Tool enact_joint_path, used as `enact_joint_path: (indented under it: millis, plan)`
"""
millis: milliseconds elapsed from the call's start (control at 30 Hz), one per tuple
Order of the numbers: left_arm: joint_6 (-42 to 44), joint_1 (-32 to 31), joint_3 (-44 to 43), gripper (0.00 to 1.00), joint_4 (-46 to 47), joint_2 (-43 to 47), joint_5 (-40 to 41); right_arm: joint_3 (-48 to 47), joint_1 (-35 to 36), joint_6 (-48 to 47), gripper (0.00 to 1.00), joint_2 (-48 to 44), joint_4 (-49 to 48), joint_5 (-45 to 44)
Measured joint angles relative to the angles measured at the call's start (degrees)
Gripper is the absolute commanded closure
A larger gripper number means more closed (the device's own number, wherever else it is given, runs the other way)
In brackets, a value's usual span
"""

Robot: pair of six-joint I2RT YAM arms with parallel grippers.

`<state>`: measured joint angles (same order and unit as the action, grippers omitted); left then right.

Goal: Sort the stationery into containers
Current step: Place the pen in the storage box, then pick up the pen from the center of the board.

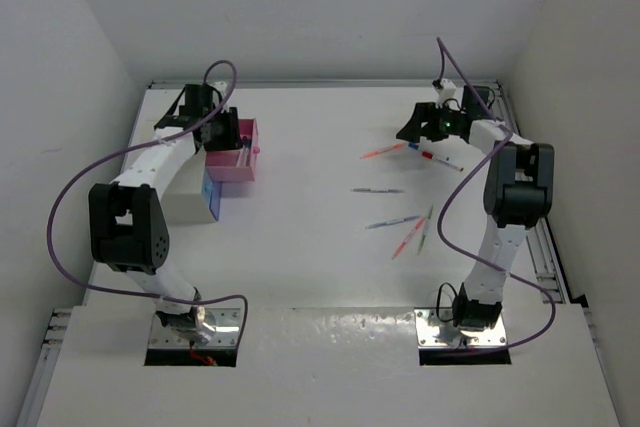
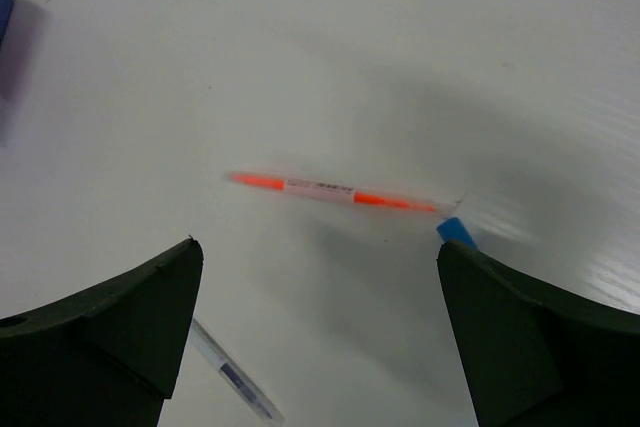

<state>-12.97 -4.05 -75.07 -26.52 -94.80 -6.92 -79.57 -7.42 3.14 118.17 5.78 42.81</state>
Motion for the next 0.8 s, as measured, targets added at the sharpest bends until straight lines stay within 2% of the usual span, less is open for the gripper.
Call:
enact_joint_path:
  millis: [100,267,433,533,667,800]
  plan:
    - [0.5,-0.3,-0.2,0.46,-0.3,0.0,0.0,0.0,1.3,1.0,0.01,0.0,-0.6,-0.1]
    - [1.6,-0.8,-1.7,0.46,-0.7,0.2,-0.8,0.0,2.1,1.2,0.01,0.0,-0.8,-1.7]
    - [3.4,-1.9,-2.2,0.47,0.9,3.4,-2.9,0.0,-0.6,1.5,0.03,-0.6,-0.5,-2.6]
    - [5.0,-2.9,-3.3,0.48,2.0,6.3,-4.8,-0.8,-2.6,-0.8,0.13,-2.3,2.2,-4.2]
    - [7.9,-4.7,-5.6,0.48,3.2,9.8,-6.5,-6.9,-4.9,-8.4,0.48,-3.1,9.3,-7.3]
    - [9.9,-5.7,-5.9,0.48,3.5,12.7,-7.5,-11.6,-5.3,-19.2,0.56,-3.3,18.3,-11.0]
